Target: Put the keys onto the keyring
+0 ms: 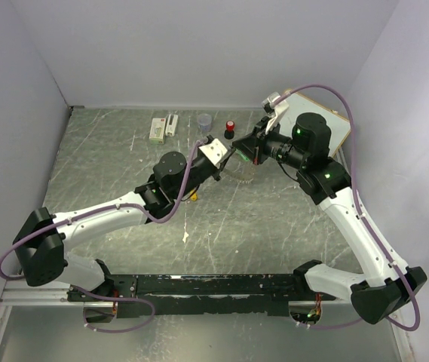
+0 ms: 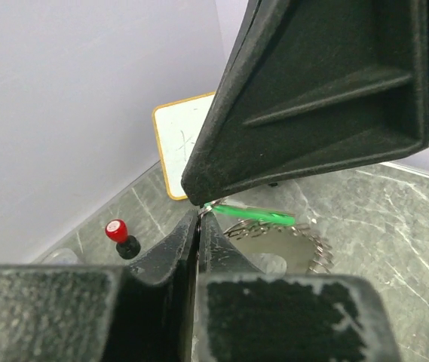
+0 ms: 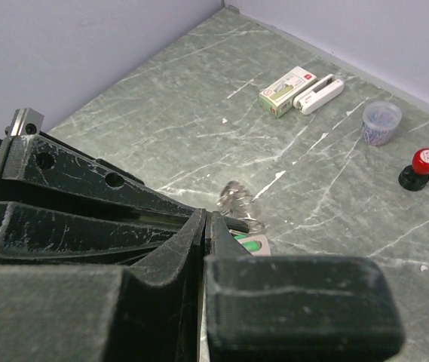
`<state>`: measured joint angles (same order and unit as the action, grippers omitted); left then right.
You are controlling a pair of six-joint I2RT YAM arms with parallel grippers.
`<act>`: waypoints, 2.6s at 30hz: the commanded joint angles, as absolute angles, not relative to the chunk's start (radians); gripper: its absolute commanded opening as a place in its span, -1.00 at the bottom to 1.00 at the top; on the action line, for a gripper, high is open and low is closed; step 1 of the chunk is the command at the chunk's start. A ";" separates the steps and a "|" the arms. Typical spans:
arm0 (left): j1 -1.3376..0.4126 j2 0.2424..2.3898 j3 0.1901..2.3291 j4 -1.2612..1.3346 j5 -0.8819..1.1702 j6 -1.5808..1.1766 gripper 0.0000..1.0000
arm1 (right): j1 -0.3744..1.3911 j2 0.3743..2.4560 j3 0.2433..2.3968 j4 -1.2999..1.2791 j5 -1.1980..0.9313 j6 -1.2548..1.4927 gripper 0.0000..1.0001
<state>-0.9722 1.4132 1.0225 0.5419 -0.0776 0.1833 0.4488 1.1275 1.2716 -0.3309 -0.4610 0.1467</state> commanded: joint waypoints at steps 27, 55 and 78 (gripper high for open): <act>-0.889 1.307 1.152 0.277 0.091 0.125 -0.87 | 0.446 1.041 1.242 -0.379 -0.414 -0.031 -0.06; -0.762 1.394 1.344 0.032 0.457 0.009 -0.87 | 0.449 1.067 1.191 -0.266 -0.544 -0.029 -0.07; -0.762 1.421 1.368 0.014 0.506 0.014 -0.87 | 0.462 1.083 1.211 -0.235 -0.535 -0.023 -0.50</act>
<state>-0.7673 1.4158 1.3289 -0.0055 0.4675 0.0185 0.4583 1.0954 1.1973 -0.2596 -0.5358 -0.0204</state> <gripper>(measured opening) 0.072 0.308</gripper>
